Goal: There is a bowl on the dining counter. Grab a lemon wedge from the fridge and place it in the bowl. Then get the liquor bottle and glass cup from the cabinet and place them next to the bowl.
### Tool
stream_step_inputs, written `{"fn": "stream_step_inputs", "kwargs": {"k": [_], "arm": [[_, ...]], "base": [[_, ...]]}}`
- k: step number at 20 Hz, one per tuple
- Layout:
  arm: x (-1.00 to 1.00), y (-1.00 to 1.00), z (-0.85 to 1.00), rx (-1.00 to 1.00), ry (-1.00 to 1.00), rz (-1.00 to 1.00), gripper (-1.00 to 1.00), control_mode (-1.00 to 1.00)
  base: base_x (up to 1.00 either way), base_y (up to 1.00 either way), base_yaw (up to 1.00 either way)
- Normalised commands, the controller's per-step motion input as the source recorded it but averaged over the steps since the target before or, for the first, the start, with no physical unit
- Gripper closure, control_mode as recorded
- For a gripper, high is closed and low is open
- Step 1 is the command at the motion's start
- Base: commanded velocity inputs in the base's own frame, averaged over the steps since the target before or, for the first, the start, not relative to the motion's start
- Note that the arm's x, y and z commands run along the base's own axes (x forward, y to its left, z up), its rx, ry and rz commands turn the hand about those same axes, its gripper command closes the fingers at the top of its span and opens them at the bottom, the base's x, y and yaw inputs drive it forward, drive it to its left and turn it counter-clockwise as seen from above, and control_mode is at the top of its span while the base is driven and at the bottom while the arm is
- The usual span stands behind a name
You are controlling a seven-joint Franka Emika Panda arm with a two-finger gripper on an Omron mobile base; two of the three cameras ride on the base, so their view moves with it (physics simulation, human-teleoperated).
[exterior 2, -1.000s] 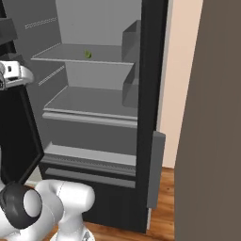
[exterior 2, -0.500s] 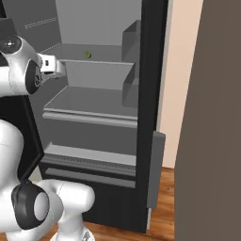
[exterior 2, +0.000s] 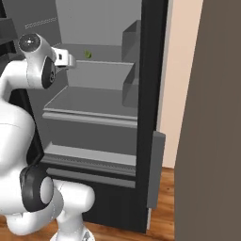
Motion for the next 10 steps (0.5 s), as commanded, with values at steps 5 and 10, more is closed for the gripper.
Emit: {"fn": "stream_step_inputs", "kwargs": {"k": [5, 10], "arm": [[0.07, 0.0, 0.02, 0.0, -0.01, -0.03, -1.0, -1.0], [0.15, 0.0, 0.0, 0.0, 0.0, -0.01, -1.0, -1.0]], "base": [[0.0, 0.0, 0.0], [0.0, 0.0, 0.0]]}}
